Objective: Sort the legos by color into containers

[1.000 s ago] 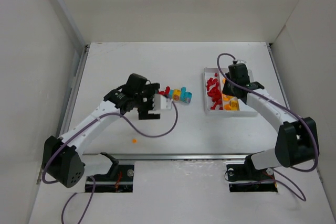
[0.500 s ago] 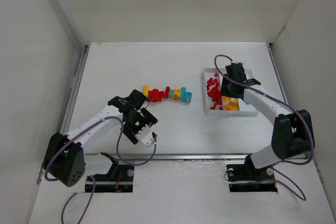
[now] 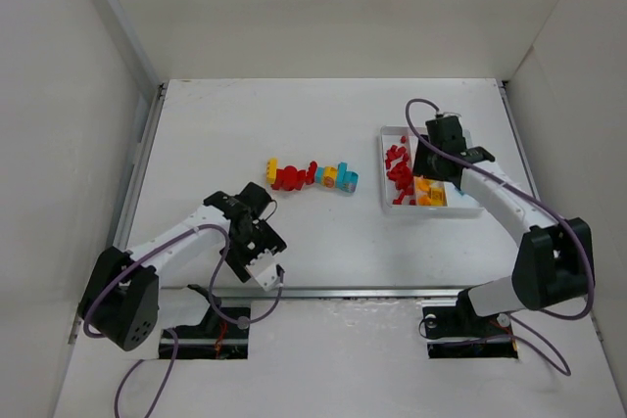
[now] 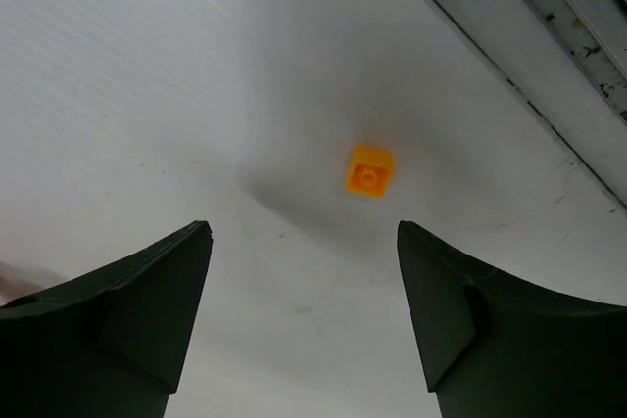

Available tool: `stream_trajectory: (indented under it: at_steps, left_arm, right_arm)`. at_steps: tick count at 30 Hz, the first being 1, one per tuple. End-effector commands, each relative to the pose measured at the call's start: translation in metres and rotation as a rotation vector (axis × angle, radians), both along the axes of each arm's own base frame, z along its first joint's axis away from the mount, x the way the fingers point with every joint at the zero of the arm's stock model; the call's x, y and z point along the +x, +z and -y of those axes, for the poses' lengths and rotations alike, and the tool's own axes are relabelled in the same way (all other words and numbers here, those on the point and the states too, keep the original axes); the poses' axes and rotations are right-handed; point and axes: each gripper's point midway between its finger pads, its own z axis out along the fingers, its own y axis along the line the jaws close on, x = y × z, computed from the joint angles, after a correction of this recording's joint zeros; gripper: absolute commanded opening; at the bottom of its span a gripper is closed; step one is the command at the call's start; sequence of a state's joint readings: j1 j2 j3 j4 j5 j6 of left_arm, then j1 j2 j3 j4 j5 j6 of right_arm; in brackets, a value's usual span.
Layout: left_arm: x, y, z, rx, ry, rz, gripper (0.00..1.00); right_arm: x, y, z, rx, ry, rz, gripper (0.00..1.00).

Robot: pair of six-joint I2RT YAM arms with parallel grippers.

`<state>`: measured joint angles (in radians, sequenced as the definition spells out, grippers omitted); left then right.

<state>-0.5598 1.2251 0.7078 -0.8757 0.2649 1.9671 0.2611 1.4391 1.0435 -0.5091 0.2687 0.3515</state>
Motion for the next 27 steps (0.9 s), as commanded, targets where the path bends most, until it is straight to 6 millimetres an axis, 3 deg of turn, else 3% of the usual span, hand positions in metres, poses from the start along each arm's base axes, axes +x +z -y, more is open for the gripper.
stream_trajectory:
  at_steps: [1,7,17,23,27]
  left_arm:
    - [-0.01,-0.003,0.006,-0.022,-0.339,0.015,0.72]
    - [-0.026,-0.017,-0.011,0.079,-0.408,-0.057,0.65]
    - [-0.022,-0.038,-0.004,0.054,-0.379,-0.05,0.47]
    - [-0.024,-0.042,-0.002,0.045,-0.388,-0.056,0.26]
    - [-0.025,-0.041,-0.002,0.041,-0.388,-0.045,0.21]
  right_arm:
    - [0.006,0.033,-0.001,0.032,0.003,0.09,0.57]
    - [-0.004,0.031,0.001,0.043,-0.01,0.085,0.57]
    - [-0.014,0.029,0.003,0.043,-0.01,0.086,0.57]
    - [-0.014,0.032,0.003,0.046,-0.01,0.095,0.57]
    - [-0.014,0.032,0.003,0.046,-0.01,0.095,0.57]
